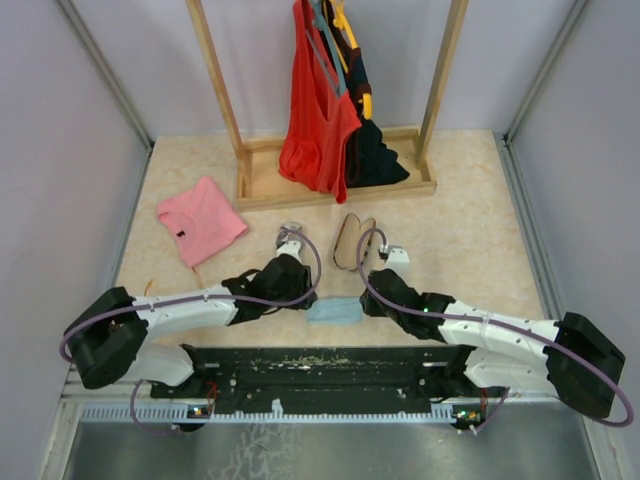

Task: Organize the sunglasses
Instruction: Fold the glasses cleaning cloth at the center of the board.

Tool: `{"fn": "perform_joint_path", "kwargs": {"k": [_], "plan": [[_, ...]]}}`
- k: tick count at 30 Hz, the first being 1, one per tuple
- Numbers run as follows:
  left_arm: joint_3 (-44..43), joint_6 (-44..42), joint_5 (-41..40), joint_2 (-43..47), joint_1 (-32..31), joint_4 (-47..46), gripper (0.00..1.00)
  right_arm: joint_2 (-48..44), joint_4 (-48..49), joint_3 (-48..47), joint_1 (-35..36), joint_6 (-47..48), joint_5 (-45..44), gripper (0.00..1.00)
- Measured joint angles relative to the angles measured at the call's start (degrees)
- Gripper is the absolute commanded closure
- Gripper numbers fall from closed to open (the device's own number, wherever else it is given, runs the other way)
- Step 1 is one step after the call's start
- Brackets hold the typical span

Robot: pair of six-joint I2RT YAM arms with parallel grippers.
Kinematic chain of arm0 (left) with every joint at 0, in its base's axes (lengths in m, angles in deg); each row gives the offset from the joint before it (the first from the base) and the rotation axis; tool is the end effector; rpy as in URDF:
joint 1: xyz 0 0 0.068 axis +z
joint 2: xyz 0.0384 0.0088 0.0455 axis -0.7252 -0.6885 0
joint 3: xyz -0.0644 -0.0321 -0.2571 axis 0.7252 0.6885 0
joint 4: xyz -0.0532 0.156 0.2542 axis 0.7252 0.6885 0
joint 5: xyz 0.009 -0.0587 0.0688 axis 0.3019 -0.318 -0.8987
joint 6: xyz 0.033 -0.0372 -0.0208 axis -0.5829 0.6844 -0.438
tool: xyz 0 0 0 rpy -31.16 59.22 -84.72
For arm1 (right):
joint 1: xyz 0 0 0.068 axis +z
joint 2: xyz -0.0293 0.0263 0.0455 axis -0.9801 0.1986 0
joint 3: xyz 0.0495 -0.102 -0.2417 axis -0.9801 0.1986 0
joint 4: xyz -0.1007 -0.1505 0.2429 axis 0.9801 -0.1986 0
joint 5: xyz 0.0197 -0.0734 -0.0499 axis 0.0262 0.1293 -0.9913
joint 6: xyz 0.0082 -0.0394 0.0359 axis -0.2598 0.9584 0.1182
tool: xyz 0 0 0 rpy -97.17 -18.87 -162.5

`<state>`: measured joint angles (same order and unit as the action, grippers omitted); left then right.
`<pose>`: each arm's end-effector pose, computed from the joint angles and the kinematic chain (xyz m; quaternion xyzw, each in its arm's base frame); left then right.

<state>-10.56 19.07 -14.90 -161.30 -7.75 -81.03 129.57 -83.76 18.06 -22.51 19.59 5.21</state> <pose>0.1763 -0.2318 0.1400 0.0916 0.9107 -0.2132 0.3417 0.1447 0.1919 0.1472 0.0088 0.9070 0.1997 0.3707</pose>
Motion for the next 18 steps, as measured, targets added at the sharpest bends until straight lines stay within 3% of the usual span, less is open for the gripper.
{"fn": "perform_joint_path", "kwargs": {"k": [6,18], "plan": [[0.0,1.1,0.8,-4.4,0.0,0.0,0.54,-0.1,-0.6,0.1,-0.3,0.0,0.0,0.85],[-0.5,1.4,1.6,-7.5,0.0,-2.0,0.95,-0.5,-0.6,0.5,-0.3,0.0,0.0,0.85]]}}
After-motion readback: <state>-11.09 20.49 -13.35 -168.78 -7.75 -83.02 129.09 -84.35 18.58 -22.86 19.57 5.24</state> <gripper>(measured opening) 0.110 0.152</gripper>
